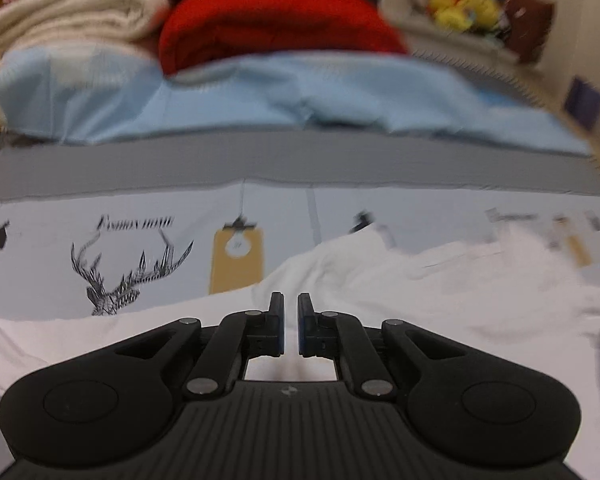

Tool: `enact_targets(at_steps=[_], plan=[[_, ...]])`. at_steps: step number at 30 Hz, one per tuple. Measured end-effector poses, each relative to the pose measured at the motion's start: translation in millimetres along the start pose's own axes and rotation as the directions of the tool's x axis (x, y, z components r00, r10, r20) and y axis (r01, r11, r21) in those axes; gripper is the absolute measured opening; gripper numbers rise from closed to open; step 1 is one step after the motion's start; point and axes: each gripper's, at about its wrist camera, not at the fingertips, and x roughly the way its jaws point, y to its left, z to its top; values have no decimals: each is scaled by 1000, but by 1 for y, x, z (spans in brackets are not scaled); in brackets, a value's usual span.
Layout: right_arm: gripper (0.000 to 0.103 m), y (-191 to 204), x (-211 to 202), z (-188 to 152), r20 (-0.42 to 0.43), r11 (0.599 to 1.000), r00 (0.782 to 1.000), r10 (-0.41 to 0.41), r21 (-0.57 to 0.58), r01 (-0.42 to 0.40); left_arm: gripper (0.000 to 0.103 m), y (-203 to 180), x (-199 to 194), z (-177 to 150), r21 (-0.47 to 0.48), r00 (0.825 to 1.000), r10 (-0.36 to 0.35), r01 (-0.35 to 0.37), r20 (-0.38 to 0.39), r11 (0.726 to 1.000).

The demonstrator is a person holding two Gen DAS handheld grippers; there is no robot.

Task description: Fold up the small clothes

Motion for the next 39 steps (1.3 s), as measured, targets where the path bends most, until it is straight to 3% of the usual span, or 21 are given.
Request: enact_targets(at_steps=[2,5,7,9,11,12,15,17,19,20,21,23,24,26,28,31,33,35,37,39], plan=[[43,-3,22,-1,-30,1000,1000,7,0,-7,13,-8,-27,-6,14,999,-36,35,28,999],[42,1,42,0,-3,999,1000,10,-34,-10,16,-18,-56,-36,19,996,-86,86,34,996],[3,9,52,2,19,996,999,33,-84,-31,16,-27,-58,-61,39,995,-99,99,-6,994],[2,15,50,1,58,986,993,107,-132,-98,16,-37,-46,-74,73,993,-101,106,-67,992],[2,20,29,0,225,978,968,115,-198,-70,16,-47,-36,-81,110,989,-113,123,-95,986],[2,14,29,5,243,989,968,58,-144,-23,16,-50,-28,-85,121,985,-129,142,-111,982],[5,-7,48,8,118,991,986,-117,-51,123,16,-57,-9,-100,123,952,-180,215,-247,969],[8,-9,43,5,131,989,985,-116,-81,127,16,-64,-1,-114,161,932,-172,232,-320,959],[27,1,30,3,175,977,971,-160,-113,182,16,-67,5,-125,204,919,-170,254,-356,946],[31,5,21,2,199,976,966,-162,-114,187,16,-63,10,-132,201,914,-170,257,-368,945],[35,10,13,-1,211,975,964,-160,-116,188,16,-58,16,-139,181,903,-174,262,-392,948],[35,23,-4,-12,188,981,975,-117,-134,143,16,-45,34,-162,154,856,-137,243,-499,958],[35,33,-16,-17,159,983,984,-85,-147,108,15,-38,36,-170,149,846,-134,243,-516,958],[35,48,-34,-34,83,983,996,-20,-181,35,16,-28,26,-168,115,853,-160,247,-496,962],[35,62,-56,-57,-21,970,998,58,-235,-61,16,-15,8,-163,66,878,-177,229,-445,971],[42,85,-83,-105,-235,902,965,118,-380,-203,17,2,-14,-163,-5,891,-212,229,-402,973],[45,92,-99,-152,-414,795,905,96,-515,-320,17,7,-23,-169,-40,885,-227,231,-406,972],[45,87,-114,-202,-547,672,837,9,-616,-410,18,8,-30,-183,-44,875,-228,232,-427,972],[45,74,-129,-239,-581,579,811,-72,-687,-440,25,10,-37,-197,-22,865,-207,221,-458,975],[45,58,-137,-263,-590,515,796,-135,-728,-452,31,11,-41,-210,-13,853,-190,210,-487,978]])
